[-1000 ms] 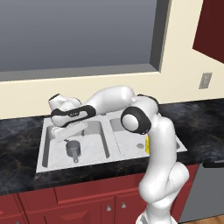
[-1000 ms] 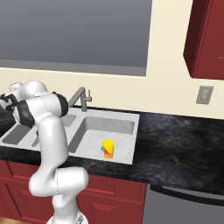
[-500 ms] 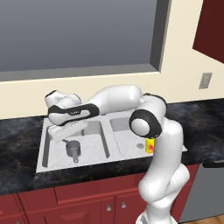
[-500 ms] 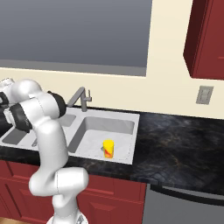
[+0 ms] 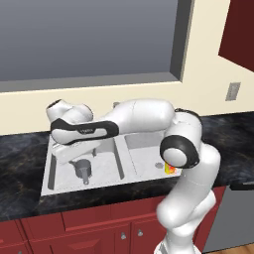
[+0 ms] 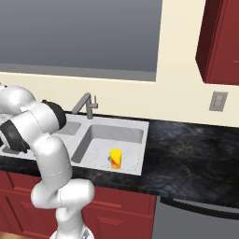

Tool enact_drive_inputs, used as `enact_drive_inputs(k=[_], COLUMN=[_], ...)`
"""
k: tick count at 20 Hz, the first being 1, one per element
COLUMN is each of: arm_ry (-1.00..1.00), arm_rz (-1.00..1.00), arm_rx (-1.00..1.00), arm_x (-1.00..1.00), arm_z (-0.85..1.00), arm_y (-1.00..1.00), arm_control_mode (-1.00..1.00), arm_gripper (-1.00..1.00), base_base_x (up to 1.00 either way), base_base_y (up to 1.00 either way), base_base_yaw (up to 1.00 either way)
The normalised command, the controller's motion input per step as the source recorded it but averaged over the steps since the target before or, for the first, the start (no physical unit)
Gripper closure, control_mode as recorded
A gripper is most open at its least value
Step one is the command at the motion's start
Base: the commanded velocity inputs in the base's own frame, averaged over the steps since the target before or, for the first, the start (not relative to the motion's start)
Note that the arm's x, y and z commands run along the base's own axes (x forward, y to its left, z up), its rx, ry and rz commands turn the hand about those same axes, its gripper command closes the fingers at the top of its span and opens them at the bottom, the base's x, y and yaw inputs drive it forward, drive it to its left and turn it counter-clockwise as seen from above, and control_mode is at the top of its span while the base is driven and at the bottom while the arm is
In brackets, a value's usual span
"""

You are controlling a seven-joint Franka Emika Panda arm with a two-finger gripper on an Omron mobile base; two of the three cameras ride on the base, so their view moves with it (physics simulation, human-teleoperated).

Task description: Move any existing items from the left basin to the right basin for drying. Then move the measuring cup from the counter to the left basin of the sink for washing.

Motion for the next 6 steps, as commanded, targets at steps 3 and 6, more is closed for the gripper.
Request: enact_drive_inputs(k=[3,6], arm_ry=[-0.02,-0.03], arm_rz=[-0.01,-0.02], arm_rx=[0.00,0.00], arm_x=[-0.64,-0.65], arm_z=[0.35,0.29], arm_y=[0.00,0.00], arm_control_mode=[-1.00,-1.00], arm_gripper=[-1.00,-1.00], base_base_x=[0.00,0.00], base_base_y=[0.00,0.00], base_base_yaw=[0.00,0.00])
